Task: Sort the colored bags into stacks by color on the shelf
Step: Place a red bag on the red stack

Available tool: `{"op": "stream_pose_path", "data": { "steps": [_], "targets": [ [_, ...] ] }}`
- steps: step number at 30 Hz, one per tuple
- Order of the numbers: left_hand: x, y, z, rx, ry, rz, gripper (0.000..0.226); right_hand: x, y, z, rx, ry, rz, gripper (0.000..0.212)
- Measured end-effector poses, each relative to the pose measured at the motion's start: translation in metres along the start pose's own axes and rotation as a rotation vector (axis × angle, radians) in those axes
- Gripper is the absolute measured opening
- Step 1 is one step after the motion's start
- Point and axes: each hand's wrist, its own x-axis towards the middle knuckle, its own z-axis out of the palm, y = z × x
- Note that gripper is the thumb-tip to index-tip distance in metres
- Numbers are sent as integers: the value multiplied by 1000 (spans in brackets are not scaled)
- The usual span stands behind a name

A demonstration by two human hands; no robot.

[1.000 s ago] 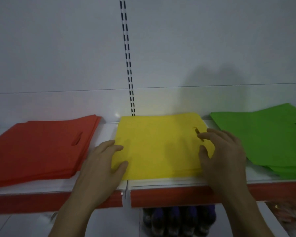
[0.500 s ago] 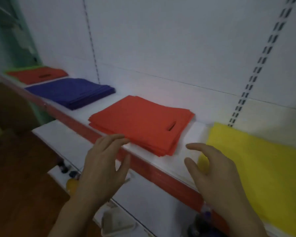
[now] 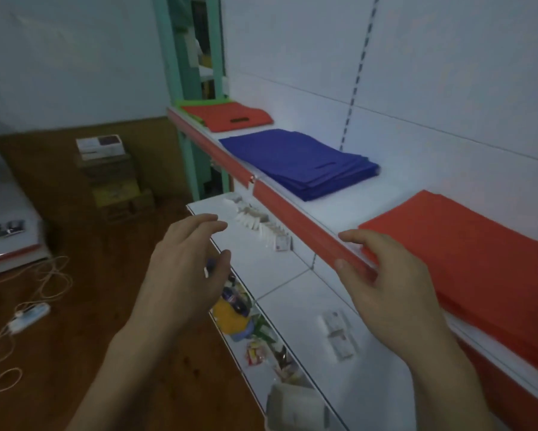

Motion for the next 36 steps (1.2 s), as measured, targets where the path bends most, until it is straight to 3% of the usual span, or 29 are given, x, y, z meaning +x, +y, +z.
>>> {"op": "stream_pose_path", "data": {
  "steps": [16, 30, 36],
  "targets": [
    [196, -269, -38, 36, 4, -95, 43, 243, -110, 244, 128, -142, -13, 31],
    [430, -415, 22, -10, -109, -24, 44, 474, -133, 403, 78, -127, -17, 32],
    [528, -434, 65, -188, -114, 70, 36, 520, -105, 422, -63, -38, 113, 34]
  ]
}}
